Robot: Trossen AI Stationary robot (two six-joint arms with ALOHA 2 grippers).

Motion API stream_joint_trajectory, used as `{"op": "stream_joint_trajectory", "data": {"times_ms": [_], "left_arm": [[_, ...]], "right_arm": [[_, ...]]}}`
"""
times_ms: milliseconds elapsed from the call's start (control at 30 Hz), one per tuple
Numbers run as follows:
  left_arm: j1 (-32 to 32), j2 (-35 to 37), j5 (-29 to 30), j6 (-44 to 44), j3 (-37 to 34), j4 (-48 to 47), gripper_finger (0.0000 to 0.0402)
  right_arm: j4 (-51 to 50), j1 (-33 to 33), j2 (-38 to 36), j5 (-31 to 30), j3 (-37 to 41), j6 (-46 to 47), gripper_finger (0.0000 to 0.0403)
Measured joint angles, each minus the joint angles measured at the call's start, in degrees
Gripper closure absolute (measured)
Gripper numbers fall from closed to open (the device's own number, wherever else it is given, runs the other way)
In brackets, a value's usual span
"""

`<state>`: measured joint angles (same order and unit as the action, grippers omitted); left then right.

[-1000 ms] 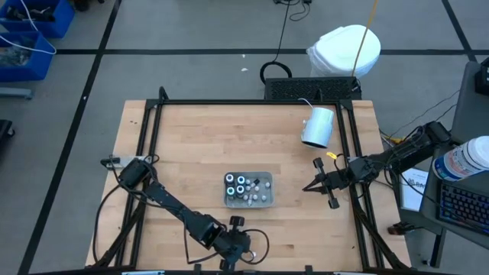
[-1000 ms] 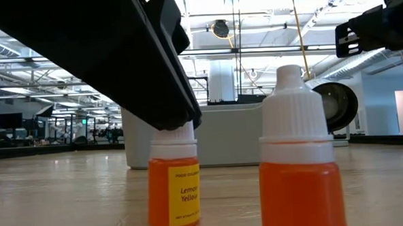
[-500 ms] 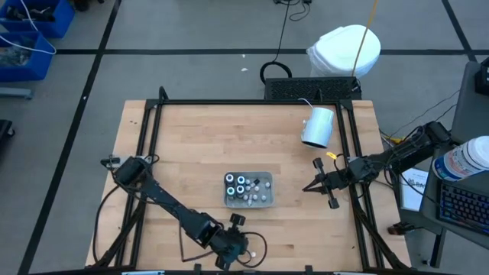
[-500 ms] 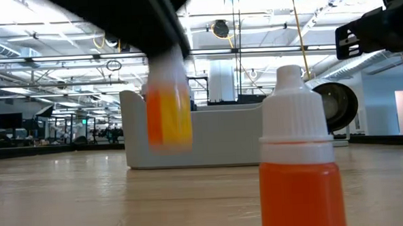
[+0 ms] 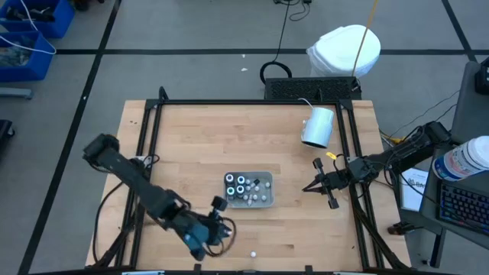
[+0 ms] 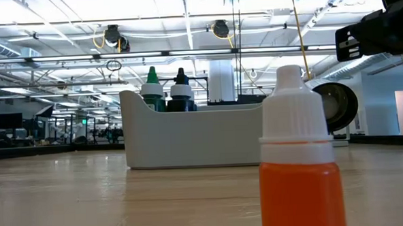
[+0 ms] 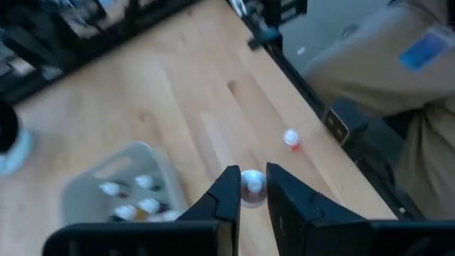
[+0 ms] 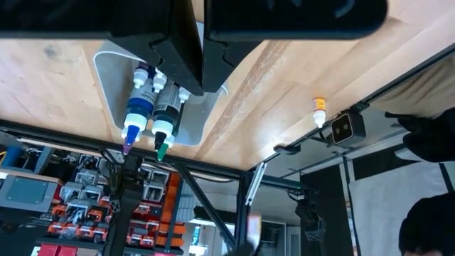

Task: Pick & Place food coloring
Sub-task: Put the small orange food coloring bottle into the gray bin

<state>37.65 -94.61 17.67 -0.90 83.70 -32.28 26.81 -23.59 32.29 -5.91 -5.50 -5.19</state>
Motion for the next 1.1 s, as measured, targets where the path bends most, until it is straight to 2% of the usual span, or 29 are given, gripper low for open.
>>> {"op": "stream_joint_trajectory", "data": {"times_ms": [167, 333, 533, 667, 833, 933, 1100], "left_arm": [[-0.8, 8.1, -0.4, -1.8, -5.6, 2.2, 0.0352], [-4.2, 19.1, -1.2, 0.6, -20.8, 12.6, 0.0350], [-7.7, 31.1, -5.3, 1.8, -45.3, 41.0, 0.0351], [-9.4, 34.3, -5.2, 4.6, -56.0, 56.6, 0.0353], [-11.9, 32.9, 0.1, 12.9, -58.9, 64.1, 0.0335], [-13.4, 29.8, 1.0, 14.6, -56.0, 64.4, 0.0328], [-15.7, 21.3, 0.7, 13.0, -47.0, 62.6, 0.0347]], "right_arm": [[-0.1, 0.0, 0.0, 0.0, 0.0, 0.0, 0.0403], [-0.1, 0.0, 0.0, 0.0, 0.0, 0.0, 0.0403], [-0.1, 0.0, 0.0, 0.0, 0.0, 0.0, 0.0403], [-0.1, 0.0, 0.0, 0.0, 0.0, 0.2, 0.0403], [-0.1, 0.0, 0.0, 0.0, 0.0, 0.2, 0.0403], [-0.1, 0.0, 0.0, 0.0, 0.0, 0.1, 0.0403], [0.0, 0.0, 0.0, 0.0, 0.0, 0.5, 0.0403]]}}
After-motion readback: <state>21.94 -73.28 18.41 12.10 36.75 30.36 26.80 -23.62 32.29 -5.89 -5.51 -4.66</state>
